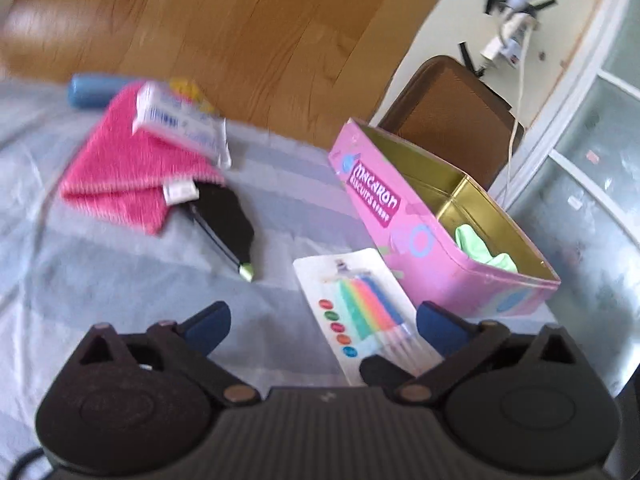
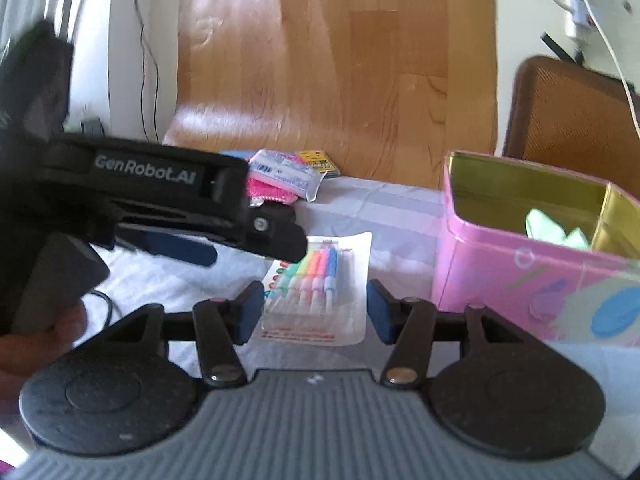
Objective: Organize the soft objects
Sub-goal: 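Lower the marker pack into the pink tin and open the right gripper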
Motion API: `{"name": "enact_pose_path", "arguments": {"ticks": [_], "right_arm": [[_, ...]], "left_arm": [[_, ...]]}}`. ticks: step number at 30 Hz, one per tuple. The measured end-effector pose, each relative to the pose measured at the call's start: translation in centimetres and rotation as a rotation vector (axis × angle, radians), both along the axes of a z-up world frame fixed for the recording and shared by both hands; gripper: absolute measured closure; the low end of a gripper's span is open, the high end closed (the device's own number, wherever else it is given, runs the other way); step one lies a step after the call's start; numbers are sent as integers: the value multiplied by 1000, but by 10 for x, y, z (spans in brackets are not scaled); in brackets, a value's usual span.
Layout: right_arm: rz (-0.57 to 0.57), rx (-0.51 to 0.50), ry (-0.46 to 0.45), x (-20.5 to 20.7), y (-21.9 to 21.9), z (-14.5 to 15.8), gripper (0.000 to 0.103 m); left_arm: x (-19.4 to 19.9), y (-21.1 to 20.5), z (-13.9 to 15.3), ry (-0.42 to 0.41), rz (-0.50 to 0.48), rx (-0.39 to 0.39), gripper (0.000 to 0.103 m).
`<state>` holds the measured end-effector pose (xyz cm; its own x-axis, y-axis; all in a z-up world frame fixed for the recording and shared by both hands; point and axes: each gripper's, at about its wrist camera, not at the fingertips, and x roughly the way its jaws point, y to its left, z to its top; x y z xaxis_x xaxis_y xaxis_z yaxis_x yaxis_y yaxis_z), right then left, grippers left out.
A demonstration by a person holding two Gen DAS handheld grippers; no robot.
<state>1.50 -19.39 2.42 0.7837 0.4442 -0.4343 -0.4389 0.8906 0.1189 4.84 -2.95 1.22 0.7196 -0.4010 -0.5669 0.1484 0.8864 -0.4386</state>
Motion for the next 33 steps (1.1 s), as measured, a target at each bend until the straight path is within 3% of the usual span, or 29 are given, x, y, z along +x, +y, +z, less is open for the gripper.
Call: {"name": "enact_pose_path", "arguments": {"ticks": [2, 4, 7, 13, 16, 19, 23, 27, 30, 33], "right_arm": [[-2, 19, 6, -2, -3, -1, 45], [-5, 23, -3, -3, -2, -1, 45], [-22, 25, -14, -3, -4, 2, 45], [-132, -3, -173, -6, -22, 31, 45], [-203, -19, -211, -1, -42, 38, 44], [-246, -14, -173, 15, -67, 39, 44], [-244, 1, -58, 52, -98, 31, 44], [-215, -20, 61, 92, -119, 29, 44], [-220, -87, 138, 120, -122, 24, 43], [-296, -261, 127, 129, -117, 7, 43]], "left_arm": [[7, 4, -5, 41, -15, -64, 7], [11, 2, -9, 64, -43, -105, 38], [12, -9, -6, 58, -104, -128, 51], [24, -37, 42, -63, -188, -98, 51], [39, -64, 60, -115, -240, -68, 49], [62, -99, 63, -119, -292, -17, 44], [97, -133, 54, -50, -313, 47, 41], [131, -164, 48, 9, -323, 136, 23], [148, -181, 41, 21, -311, 196, 22], [158, -190, 36, 11, -282, 227, 19]]}}
